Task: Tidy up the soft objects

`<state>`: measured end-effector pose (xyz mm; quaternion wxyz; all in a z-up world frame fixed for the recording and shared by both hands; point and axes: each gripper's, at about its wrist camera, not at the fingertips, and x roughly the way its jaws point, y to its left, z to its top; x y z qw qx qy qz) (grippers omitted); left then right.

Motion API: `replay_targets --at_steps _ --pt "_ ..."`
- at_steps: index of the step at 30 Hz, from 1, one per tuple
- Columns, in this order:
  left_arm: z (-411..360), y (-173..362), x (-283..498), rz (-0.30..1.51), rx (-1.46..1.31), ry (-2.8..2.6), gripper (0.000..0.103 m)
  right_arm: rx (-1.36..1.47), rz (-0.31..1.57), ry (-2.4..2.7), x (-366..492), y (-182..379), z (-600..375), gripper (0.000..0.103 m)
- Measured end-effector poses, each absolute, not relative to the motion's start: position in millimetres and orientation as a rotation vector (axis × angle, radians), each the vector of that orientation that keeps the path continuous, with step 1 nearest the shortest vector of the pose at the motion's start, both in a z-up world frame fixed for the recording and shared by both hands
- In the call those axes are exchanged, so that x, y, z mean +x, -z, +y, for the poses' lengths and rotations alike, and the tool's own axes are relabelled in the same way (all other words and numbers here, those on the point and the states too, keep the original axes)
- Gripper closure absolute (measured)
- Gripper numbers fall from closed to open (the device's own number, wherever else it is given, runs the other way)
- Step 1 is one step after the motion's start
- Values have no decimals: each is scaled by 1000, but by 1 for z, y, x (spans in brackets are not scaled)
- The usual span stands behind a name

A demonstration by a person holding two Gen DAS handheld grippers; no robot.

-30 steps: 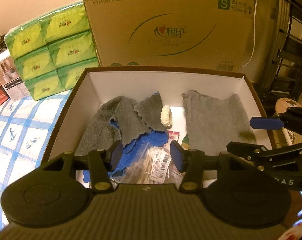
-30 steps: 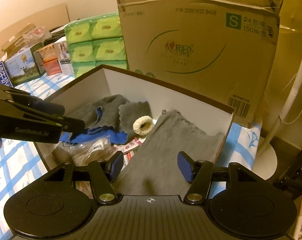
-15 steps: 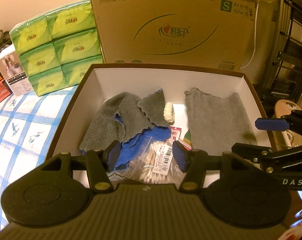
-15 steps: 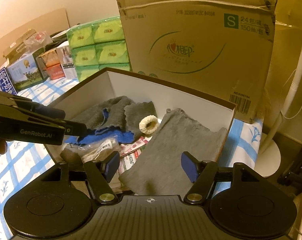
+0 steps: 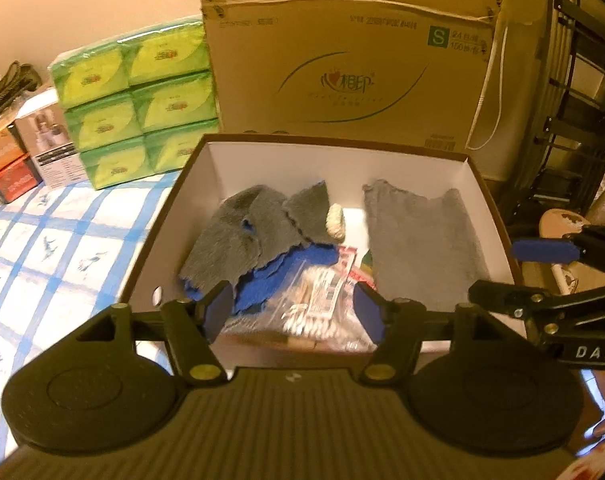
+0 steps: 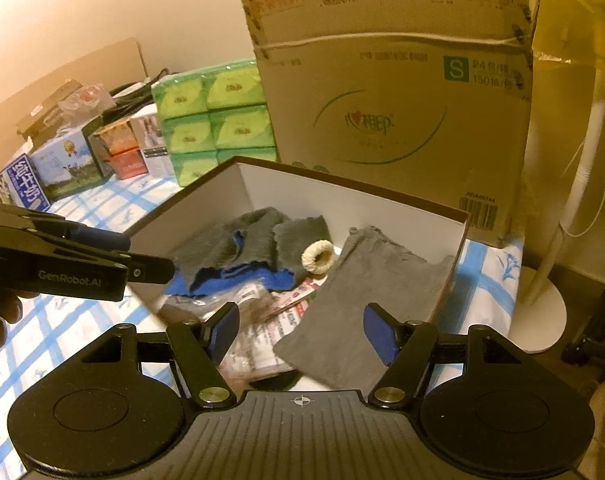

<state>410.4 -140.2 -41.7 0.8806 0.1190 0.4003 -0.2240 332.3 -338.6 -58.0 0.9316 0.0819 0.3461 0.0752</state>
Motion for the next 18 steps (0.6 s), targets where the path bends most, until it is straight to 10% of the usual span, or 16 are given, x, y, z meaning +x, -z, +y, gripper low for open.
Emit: replay_targets --at_steps 18 --pt "-85 9 314 805 161 428 37 189 703 -206 266 34 -308 34"
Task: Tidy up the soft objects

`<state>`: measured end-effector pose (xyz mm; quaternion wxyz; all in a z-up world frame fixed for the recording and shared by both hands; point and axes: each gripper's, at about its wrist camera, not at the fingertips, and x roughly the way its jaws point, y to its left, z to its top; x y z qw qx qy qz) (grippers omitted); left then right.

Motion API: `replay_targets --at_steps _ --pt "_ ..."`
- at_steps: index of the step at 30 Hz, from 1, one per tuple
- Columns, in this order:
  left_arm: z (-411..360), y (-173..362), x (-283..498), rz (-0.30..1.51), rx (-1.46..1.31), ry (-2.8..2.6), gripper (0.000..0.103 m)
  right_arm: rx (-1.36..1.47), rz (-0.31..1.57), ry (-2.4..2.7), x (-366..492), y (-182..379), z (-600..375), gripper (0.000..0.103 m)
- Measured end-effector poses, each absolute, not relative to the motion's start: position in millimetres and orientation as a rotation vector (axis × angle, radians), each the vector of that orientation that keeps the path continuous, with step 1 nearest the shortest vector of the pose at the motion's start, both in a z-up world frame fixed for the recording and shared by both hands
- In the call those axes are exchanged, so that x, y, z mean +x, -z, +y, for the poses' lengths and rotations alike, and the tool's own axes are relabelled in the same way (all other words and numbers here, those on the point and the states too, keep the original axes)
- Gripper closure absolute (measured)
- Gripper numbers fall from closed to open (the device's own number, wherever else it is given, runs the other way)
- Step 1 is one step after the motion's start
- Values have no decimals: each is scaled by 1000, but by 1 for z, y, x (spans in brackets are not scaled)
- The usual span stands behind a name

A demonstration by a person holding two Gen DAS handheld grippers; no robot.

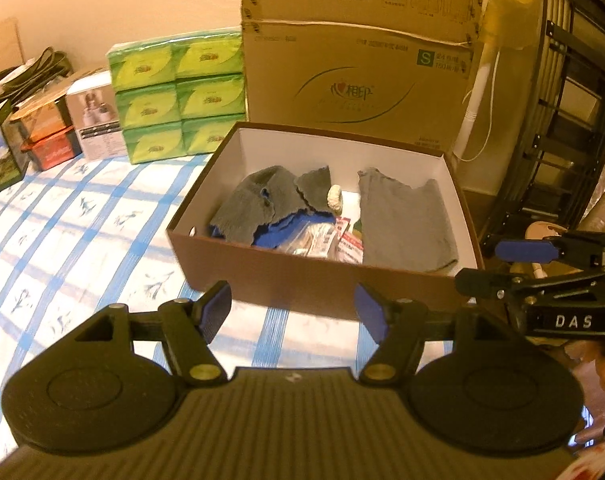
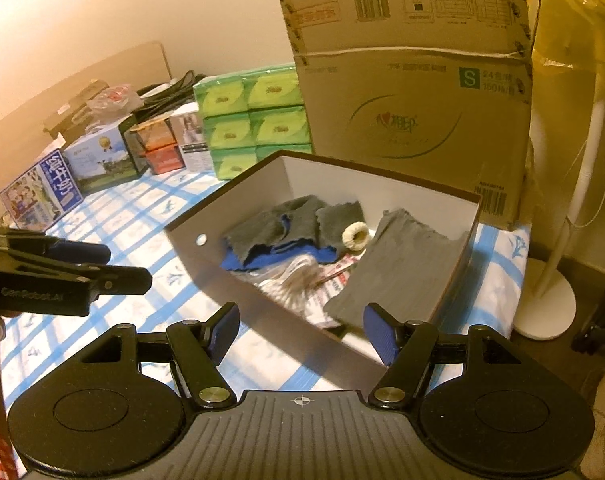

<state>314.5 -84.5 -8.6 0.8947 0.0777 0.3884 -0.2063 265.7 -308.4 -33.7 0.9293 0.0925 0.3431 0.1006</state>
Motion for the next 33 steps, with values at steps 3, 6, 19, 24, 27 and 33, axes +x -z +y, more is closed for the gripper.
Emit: replay_targets --at_steps 3,6,19,24,27,33 --pt "-73 4 297 799 147 408 36 198 705 -214 256 31 -303 34" --pt "-61 1 281 795 134 391 35 200 705 -230 244 28 -296 34" --pt "-18 -16 207 758 98 306 28 184 712 -330 193 22 -258 34" --pt "-4 -16 181 759 78 255 27 188 721 -355 177 24 -247 34" --pt "4 -14 164 765 66 215 27 182 722 -368 168 26 -239 34" --pt "17 -10 129 772 74 138 27 169 760 -415 151 33 -226 34"
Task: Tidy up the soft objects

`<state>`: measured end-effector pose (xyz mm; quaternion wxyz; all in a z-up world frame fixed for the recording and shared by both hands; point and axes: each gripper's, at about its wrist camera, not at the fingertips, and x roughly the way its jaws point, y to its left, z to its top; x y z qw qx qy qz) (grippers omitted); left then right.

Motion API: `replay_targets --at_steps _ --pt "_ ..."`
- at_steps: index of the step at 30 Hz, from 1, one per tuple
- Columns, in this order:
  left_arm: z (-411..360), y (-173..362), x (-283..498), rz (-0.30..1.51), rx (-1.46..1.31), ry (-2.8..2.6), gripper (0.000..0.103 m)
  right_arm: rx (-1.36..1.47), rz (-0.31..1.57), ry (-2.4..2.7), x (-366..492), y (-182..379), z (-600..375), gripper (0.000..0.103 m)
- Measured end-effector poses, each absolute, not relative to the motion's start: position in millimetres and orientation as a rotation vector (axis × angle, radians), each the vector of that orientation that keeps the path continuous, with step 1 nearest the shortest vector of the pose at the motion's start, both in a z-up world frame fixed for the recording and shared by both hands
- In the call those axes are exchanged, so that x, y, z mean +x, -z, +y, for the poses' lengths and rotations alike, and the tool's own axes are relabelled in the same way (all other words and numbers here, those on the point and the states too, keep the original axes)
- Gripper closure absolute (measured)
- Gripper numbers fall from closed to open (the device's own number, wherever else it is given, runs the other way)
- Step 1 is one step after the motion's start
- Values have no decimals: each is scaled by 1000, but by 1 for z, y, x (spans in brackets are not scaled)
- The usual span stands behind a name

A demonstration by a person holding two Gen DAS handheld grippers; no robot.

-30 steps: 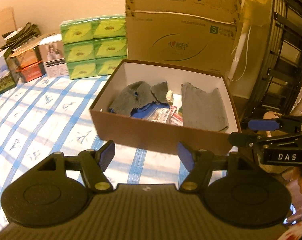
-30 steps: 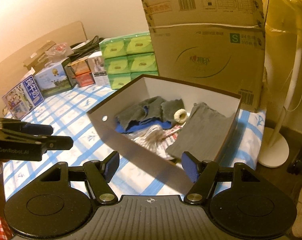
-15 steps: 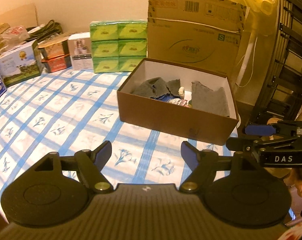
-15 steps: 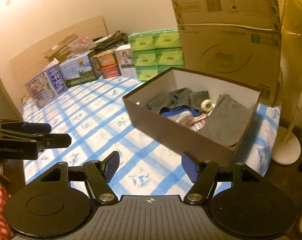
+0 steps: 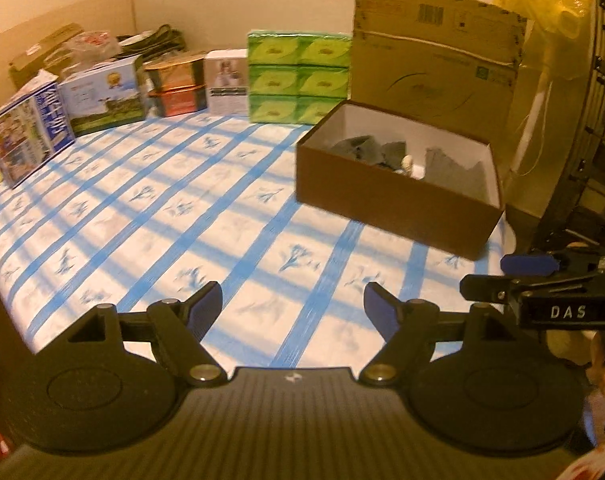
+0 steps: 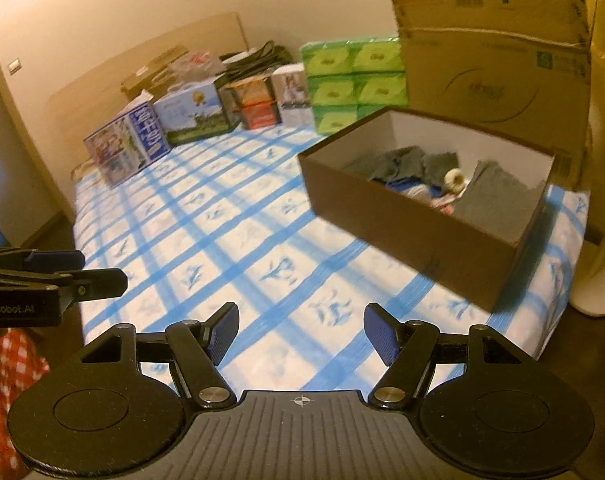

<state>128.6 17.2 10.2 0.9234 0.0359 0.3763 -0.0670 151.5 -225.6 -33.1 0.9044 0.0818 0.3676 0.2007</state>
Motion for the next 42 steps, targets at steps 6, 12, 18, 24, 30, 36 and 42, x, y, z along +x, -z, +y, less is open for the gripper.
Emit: replay_targets --at_steps 6,12,18,24,30,36,42 --pt "26 -5 101 792 55 98 27 140 771 -438 134 37 -218 34" --pt "30 3 79 816 35 71 27 122 782 -461 119 42 -211 34" --pt "27 11 65 842 34 53 27 105 804 -480 108 47 -207 34" --pt "26 17 55 863 28 36 27 87 814 -488 99 52 -206 34" --pt "24 20 50 867 26 29 27 74 828 -492 93 56 -202 34" --pt "22 25 45 877 23 34 27 66 843 -487 89 59 -201 34" --pt "19 26 43 881 22 42 27 50 852 -495 85 62 -198 34"
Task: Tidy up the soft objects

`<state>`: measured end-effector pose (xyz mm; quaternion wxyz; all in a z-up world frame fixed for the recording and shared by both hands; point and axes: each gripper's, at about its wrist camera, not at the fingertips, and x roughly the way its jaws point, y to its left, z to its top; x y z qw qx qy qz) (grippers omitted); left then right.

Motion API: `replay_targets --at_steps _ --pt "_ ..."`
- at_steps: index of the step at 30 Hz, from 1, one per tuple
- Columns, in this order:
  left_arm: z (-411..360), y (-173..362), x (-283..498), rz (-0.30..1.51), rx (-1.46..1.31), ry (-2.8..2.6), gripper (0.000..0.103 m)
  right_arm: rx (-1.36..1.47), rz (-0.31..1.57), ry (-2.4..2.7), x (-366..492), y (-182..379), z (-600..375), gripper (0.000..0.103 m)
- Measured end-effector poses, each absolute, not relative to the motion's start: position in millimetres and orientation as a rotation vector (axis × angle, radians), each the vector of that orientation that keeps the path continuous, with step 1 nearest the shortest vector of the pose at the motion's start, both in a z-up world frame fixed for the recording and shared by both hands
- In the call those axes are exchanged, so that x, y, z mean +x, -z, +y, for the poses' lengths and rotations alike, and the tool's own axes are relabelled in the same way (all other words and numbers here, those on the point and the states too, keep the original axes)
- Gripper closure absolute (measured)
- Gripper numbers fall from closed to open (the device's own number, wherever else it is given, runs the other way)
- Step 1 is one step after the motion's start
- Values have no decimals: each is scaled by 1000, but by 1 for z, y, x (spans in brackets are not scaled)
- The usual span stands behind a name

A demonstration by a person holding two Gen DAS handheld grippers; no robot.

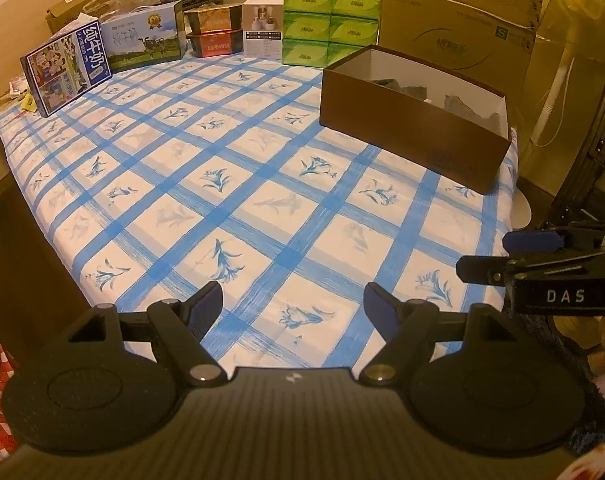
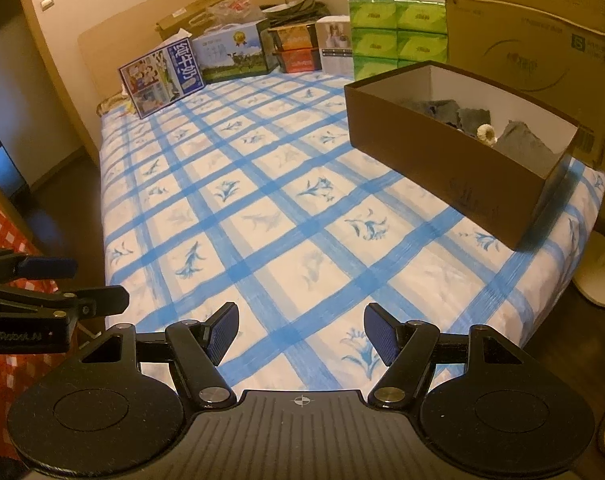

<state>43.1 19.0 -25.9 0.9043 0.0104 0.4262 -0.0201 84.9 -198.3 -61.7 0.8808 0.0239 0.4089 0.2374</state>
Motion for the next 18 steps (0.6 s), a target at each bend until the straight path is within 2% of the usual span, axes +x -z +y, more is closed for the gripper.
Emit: replay_targets --at_steps 18 --pt "16 29 44 889 19 42 27 43 857 -501 82 64 -197 34"
